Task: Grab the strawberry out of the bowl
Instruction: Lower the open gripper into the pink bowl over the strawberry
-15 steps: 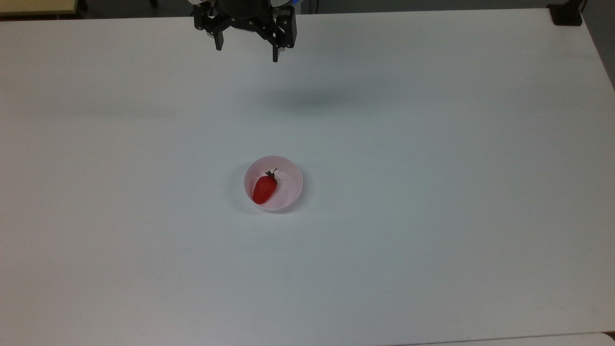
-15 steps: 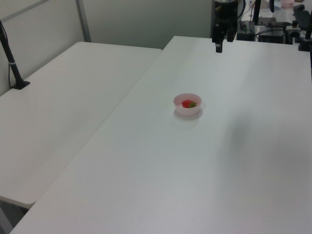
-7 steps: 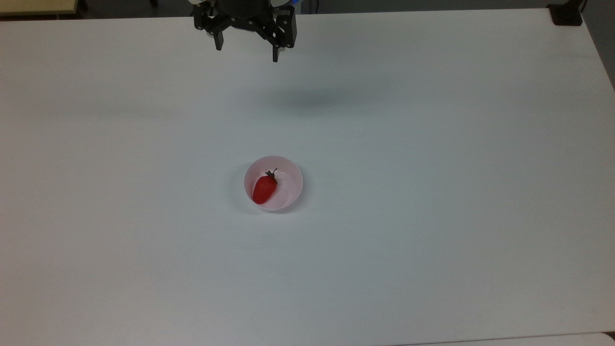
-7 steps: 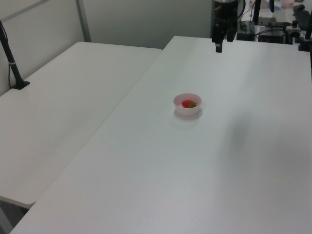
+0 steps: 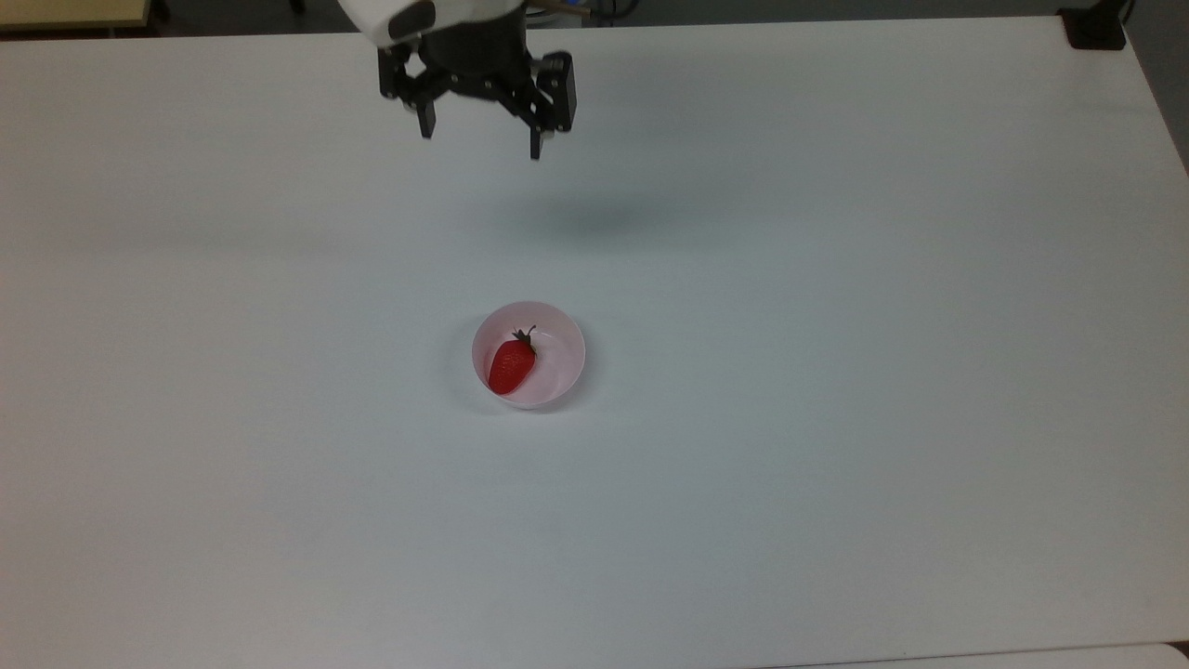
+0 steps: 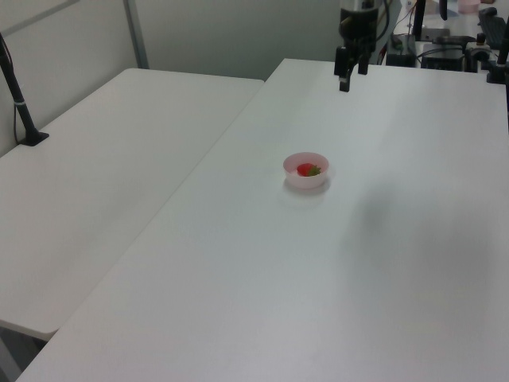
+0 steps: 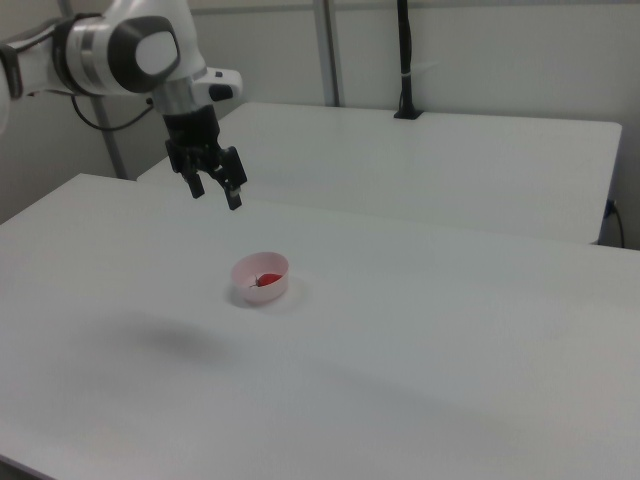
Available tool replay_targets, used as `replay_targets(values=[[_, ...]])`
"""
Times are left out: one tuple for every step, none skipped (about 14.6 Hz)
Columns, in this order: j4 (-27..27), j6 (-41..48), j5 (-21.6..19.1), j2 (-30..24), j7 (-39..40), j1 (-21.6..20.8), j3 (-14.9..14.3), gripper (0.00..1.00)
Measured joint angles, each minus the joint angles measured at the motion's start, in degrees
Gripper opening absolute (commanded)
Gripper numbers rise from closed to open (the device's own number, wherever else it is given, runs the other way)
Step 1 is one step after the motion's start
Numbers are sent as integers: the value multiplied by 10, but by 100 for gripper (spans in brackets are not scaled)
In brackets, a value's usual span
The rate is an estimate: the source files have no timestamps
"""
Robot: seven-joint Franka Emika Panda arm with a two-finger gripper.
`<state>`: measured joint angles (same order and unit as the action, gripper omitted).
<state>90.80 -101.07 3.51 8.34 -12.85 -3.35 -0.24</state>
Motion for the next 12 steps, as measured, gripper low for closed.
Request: replay_targets(values=[[0,-13,0,9,0,0,0,100],[0,-25,0,18,0,-1,1,100],[0,-39,-1,28,0,-4,1,99],[0,-52,-2,41,-1,-8,1,94],[0,-63,-3,53,-11,-13,1,93],[-2,-71,-4,69,-36,-17,1,89],[-3,-78,-4,79,-62,-20,1,86],[-3,-89,-4,90,-93,-22,1,86],[-4,-107,-4,104,-126,-23,1,84],[-5,-129,-4,124,-165,-24,1,81],[-6,-138,-4,138,-194,-24,1,78],[-6,-149,-4,155,-226,-24,1,74]])
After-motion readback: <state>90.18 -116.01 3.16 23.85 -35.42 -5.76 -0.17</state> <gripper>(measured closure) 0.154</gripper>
